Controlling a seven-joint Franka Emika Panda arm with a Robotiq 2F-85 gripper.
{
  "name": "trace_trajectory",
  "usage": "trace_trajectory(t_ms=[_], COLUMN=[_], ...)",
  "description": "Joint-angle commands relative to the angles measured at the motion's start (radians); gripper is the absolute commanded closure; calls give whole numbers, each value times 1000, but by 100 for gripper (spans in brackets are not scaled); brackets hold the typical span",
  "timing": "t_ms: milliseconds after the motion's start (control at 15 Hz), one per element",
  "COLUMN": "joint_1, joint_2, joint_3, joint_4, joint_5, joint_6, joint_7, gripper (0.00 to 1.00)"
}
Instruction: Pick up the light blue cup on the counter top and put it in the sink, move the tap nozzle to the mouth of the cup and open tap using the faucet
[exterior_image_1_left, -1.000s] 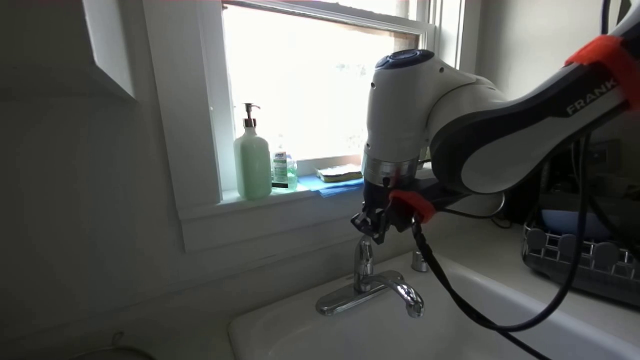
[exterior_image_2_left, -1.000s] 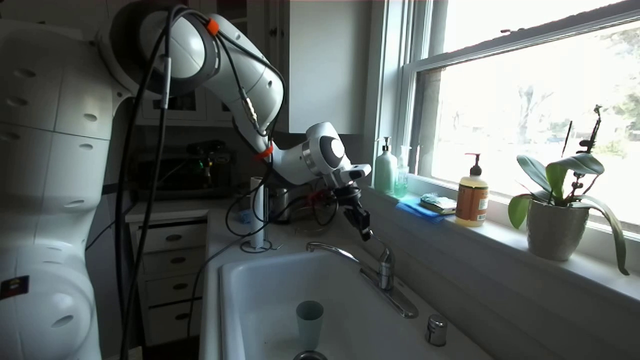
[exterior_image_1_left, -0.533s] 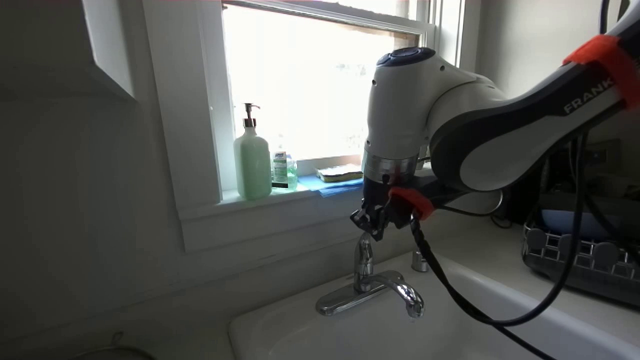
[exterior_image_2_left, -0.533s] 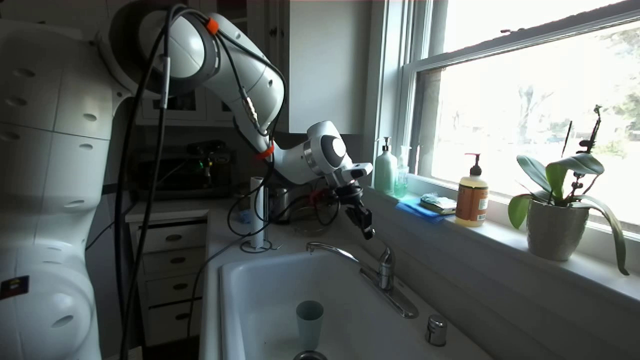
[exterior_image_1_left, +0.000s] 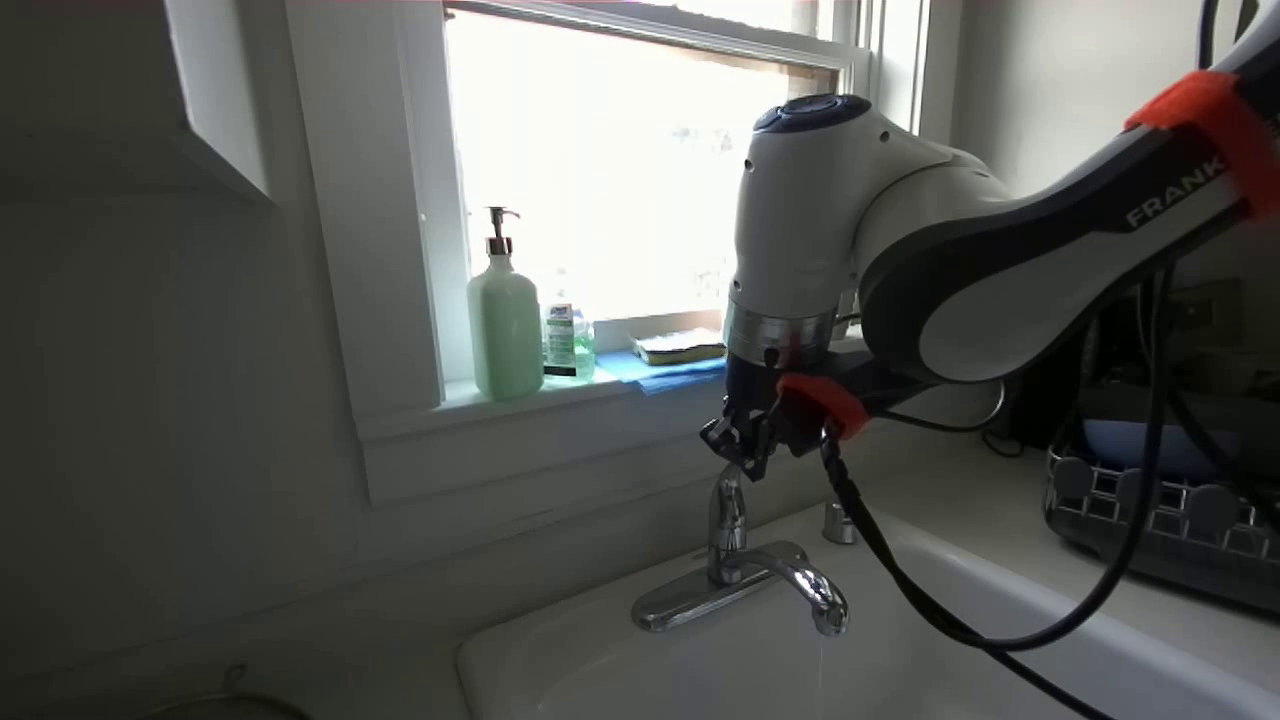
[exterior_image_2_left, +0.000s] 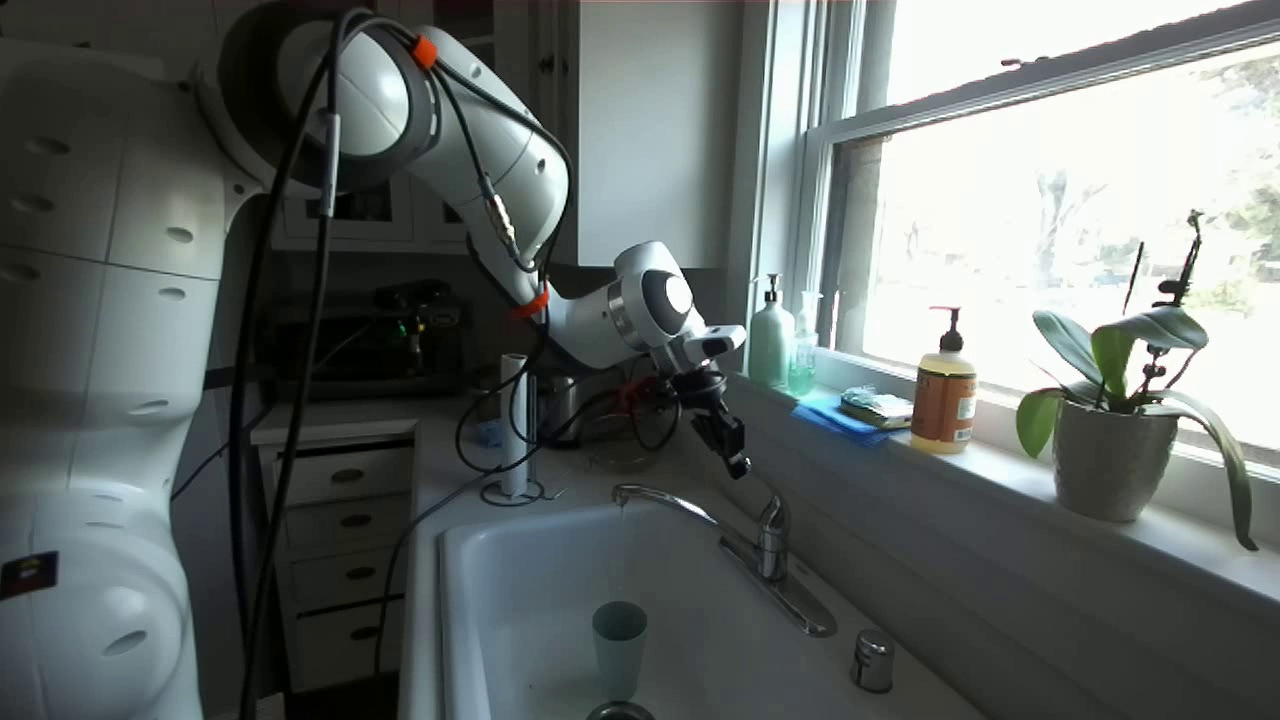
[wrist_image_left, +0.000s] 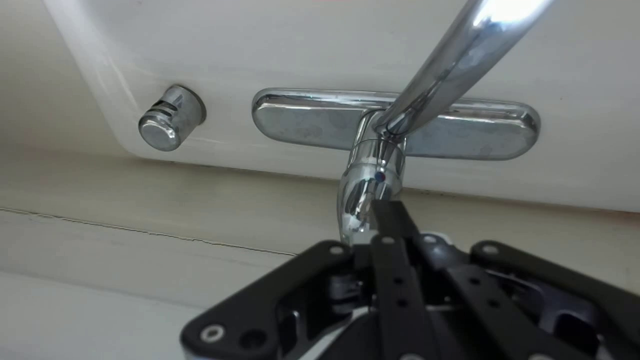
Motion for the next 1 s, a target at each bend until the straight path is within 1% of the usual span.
trace_trajectory(t_ms=[0, 133, 467, 667, 933], joint_1=[2, 1, -3, -5, -8], joint_2=[1, -2, -25, -59, -127], joint_3=[-7, -4, 29, 53, 74], joint_4=[12, 10, -8, -30, -73], joint_5=[-27, -16, 105, 213, 297], joint_6=[10, 7, -45, -83, -112], joint_7=[18, 13, -68, -160, -261], gripper=[100, 100, 100, 100, 100])
